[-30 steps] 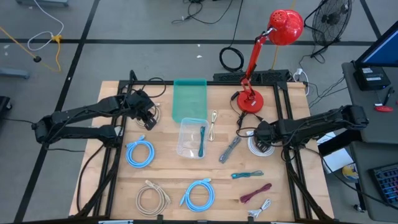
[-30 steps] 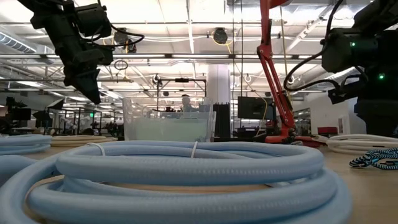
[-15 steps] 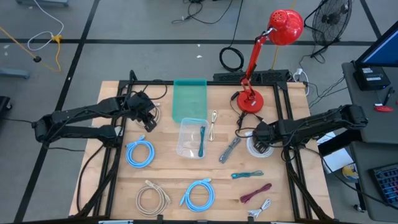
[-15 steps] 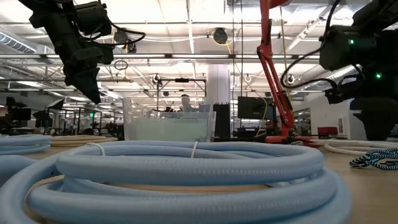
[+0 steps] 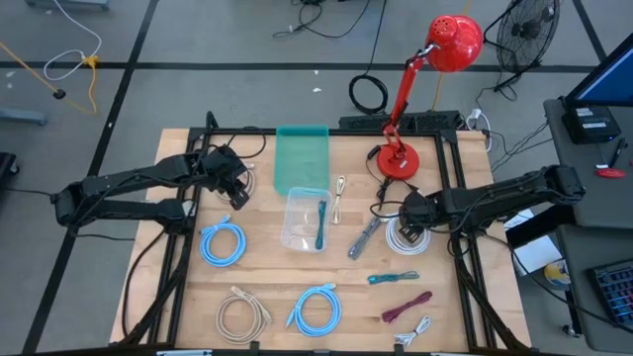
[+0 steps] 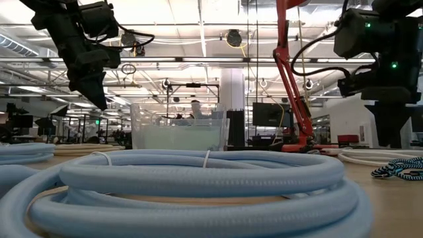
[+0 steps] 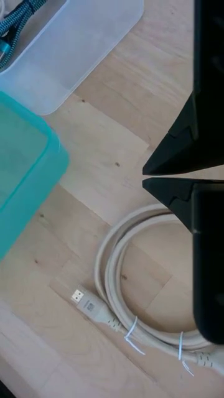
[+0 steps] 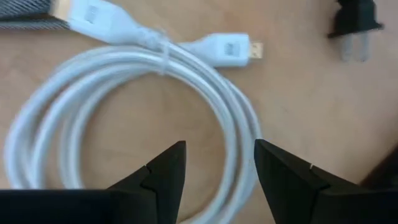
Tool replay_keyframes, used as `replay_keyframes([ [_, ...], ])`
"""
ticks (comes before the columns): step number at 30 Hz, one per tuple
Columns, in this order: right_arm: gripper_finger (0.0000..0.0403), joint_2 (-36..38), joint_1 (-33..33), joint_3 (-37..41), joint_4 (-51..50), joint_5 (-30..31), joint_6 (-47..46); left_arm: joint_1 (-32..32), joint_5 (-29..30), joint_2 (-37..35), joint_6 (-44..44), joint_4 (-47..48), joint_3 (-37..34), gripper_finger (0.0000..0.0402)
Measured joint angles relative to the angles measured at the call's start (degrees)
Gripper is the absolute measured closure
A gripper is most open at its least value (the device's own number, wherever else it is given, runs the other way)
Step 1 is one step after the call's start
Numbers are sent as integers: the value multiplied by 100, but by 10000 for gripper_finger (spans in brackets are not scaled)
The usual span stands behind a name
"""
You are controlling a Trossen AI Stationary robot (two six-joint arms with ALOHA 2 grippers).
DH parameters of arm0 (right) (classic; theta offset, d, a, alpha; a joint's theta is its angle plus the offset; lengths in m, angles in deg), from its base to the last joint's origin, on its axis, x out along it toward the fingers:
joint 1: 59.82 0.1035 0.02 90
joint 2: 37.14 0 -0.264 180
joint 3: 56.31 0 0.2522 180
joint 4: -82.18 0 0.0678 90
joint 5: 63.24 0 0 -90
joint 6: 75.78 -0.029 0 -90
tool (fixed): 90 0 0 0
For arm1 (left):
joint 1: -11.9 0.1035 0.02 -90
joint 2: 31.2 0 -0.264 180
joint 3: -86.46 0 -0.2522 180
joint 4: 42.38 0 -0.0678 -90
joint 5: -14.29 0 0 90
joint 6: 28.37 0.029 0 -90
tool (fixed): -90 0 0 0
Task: Pick & Place USB Port
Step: Put the white rolled USB cable into the blue bin
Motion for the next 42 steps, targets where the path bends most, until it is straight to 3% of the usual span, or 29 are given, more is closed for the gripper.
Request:
replay_keyframes([
  [12, 220, -4, -235, 179, -14, 104, 236, 0, -8, -1, 0, 2, 0, 378],
  [20, 225, -1, -410, 693, 595, -201, 127, 0, -10, -1, 0, 2, 0, 378],
  [25, 271, 5, -451, 756, 555, -385, -129, 0, -10, -1, 1, 0, 0, 378],
  [30, 374, 2, -424, 761, 553, -668, -120, 0, -4, -1, 2, 2, 0, 378],
  [37, 375, 71, -110, 713, 578, -1048, -450, 0, 54, -1, 9, -4, 0, 378],
  [42, 375, 209, 291, 271, 610, -1212, -620, 0, 205, -1, 7, -103, -10, 378],
])
